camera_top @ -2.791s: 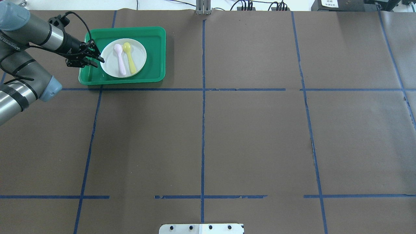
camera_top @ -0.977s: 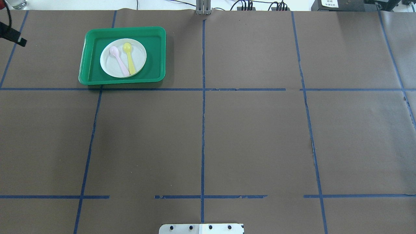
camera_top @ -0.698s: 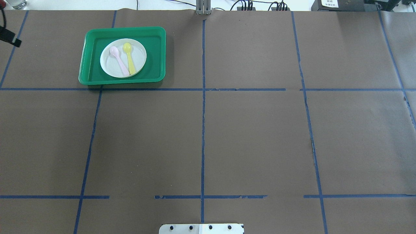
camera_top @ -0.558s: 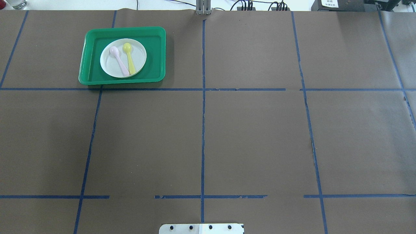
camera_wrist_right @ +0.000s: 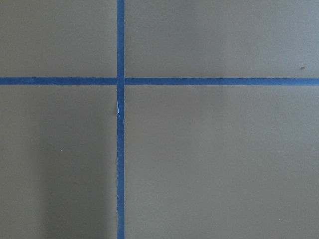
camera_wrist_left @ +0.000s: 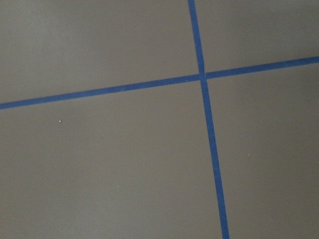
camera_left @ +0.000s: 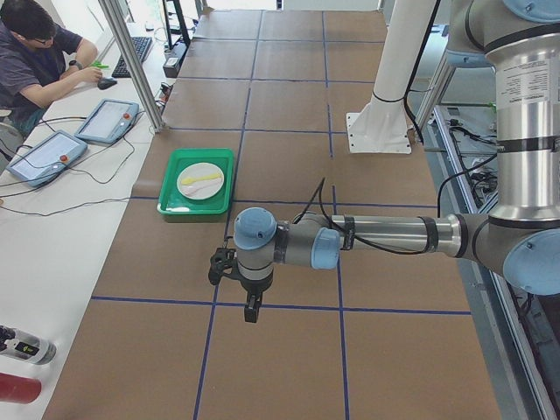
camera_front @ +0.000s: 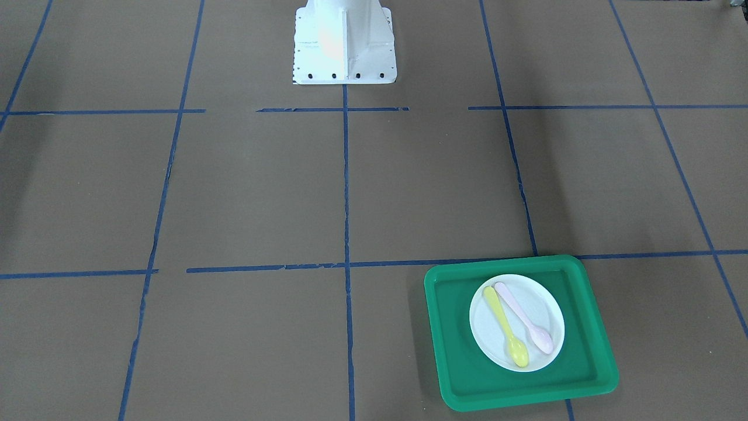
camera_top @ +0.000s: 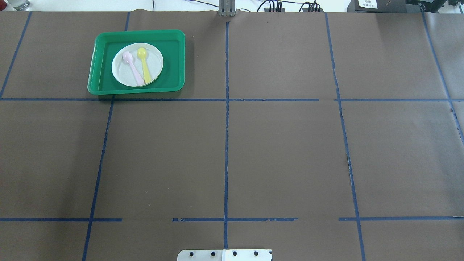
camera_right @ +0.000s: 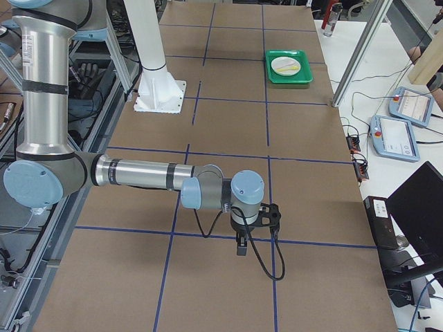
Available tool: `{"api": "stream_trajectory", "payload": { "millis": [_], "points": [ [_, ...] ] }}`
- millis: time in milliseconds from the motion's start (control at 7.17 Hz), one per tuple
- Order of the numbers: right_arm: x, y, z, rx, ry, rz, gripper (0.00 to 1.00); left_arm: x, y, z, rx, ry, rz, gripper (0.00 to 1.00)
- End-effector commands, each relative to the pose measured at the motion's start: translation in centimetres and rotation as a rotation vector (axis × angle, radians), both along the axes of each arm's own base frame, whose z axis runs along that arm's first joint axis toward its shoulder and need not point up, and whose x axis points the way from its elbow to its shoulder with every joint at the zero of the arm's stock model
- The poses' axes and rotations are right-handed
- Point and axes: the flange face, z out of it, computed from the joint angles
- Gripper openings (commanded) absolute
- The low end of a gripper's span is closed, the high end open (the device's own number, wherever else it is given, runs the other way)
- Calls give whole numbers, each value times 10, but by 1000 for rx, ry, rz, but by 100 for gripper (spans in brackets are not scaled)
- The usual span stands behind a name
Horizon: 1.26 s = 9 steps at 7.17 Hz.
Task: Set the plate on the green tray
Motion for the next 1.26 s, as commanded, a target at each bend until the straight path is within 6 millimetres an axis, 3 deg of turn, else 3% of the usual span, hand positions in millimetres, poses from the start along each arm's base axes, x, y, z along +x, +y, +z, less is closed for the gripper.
{"api": "stream_trajectory", "payload": {
  "millis": [0,419,1116],
  "points": [
    [0,0,0,-1,0,0,100,-14,3,-6,-62,1,-32,100],
    [0,0,0,-1,0,0,100,-10,2,-21,-60,59,-25,100],
    [0,0,0,-1,0,0,100,-7,2,-22,-56,99,-22,100]
  ]
}}
